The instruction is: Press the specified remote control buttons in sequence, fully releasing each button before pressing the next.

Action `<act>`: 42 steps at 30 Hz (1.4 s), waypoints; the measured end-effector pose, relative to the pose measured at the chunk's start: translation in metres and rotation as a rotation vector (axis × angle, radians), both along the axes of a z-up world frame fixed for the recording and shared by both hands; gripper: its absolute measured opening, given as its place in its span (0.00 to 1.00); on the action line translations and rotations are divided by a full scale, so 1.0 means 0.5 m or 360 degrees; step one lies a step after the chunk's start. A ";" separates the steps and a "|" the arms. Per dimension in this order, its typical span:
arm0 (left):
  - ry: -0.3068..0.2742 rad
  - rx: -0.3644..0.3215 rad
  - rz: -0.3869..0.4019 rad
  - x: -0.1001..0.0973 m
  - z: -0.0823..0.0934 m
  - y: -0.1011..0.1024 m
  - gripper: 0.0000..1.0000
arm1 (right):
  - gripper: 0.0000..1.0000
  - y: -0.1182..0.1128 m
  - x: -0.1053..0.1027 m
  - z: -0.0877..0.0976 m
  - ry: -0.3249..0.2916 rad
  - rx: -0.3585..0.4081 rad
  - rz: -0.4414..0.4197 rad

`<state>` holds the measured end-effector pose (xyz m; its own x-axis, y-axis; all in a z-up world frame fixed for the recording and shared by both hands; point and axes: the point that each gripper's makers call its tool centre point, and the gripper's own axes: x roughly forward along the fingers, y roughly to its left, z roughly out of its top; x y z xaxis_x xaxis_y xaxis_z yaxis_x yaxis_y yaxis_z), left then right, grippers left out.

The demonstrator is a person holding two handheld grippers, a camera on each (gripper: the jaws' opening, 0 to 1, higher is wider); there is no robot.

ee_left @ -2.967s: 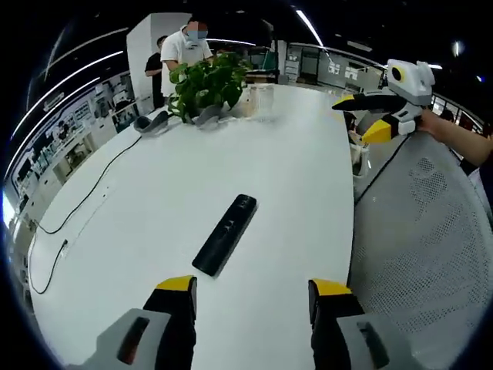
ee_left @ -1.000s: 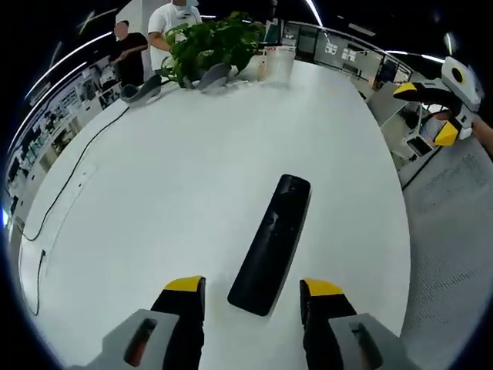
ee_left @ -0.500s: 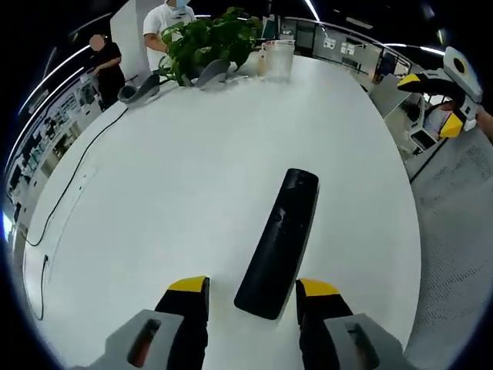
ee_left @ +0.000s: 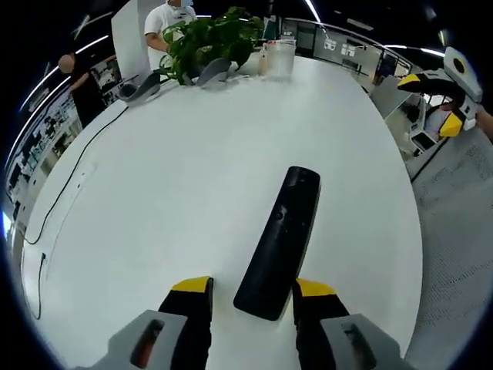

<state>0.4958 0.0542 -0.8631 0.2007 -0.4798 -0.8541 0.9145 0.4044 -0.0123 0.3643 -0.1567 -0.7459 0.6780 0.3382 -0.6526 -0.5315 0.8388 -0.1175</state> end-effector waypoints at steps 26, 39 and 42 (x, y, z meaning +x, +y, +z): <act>-0.0044 -0.0002 -0.0086 -0.016 0.003 -0.008 0.25 | 0.54 -0.003 0.001 0.001 -0.0003 0.0007 -0.0006; -0.0017 0.0008 -0.0131 -0.032 0.002 -0.001 0.24 | 0.53 0.000 0.001 0.002 -0.0002 0.0020 -0.0001; -0.0014 0.0015 -0.0140 -0.037 0.002 0.000 0.24 | 0.53 0.002 0.001 0.003 -0.0003 0.0024 0.0002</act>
<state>0.4775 0.0540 -0.8620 0.1656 -0.4881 -0.8570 0.9465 0.3226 -0.0009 0.3648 -0.1560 -0.7445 0.6790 0.3486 -0.6461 -0.5322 0.8399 -0.1061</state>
